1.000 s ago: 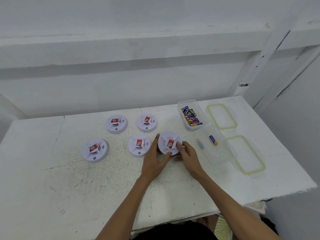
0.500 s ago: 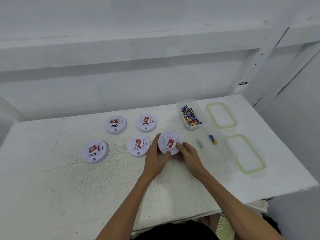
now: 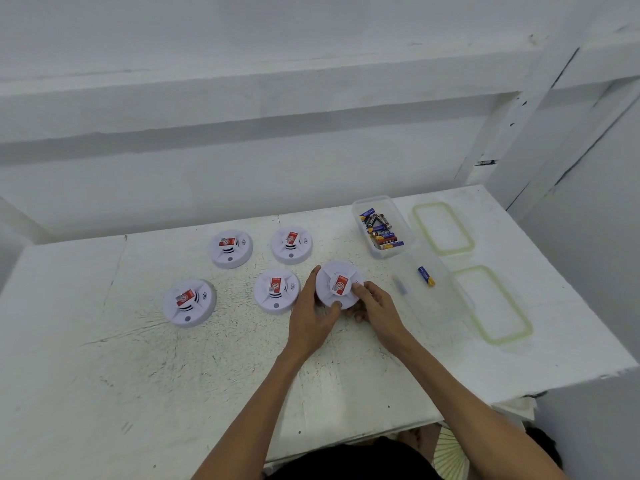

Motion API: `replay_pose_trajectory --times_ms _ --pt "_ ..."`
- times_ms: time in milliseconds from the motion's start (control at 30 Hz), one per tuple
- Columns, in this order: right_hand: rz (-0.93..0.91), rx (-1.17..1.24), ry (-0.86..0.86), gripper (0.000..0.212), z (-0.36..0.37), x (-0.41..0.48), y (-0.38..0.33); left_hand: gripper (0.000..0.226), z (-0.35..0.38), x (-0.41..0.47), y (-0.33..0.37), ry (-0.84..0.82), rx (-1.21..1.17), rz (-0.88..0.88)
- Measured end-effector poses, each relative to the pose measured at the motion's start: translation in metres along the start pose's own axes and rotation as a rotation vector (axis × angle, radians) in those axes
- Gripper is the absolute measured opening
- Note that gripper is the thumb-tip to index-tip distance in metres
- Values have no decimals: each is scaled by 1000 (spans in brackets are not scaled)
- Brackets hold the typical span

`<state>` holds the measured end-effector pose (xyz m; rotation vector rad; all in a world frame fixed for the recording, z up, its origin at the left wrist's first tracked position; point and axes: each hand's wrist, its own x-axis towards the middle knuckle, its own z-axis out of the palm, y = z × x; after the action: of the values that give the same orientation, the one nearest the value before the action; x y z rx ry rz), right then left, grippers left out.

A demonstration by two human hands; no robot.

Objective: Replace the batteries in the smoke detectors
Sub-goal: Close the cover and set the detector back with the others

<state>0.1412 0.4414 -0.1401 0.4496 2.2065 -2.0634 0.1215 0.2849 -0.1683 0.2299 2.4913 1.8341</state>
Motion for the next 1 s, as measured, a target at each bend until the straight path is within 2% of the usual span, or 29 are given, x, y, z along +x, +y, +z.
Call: replay_pose_trajectory --times_ms 633,800,1000 --pt "13 13 2 32 -1 1 2 79 0 -2 -5 -19 0 14" --pt "19 43 1 34 -1 2 4 58 -3 -5 2 -29 -62 -46" --pt "15 43 -4 35 -2 3 6 52 -3 -4 1 -26 -59 -85"
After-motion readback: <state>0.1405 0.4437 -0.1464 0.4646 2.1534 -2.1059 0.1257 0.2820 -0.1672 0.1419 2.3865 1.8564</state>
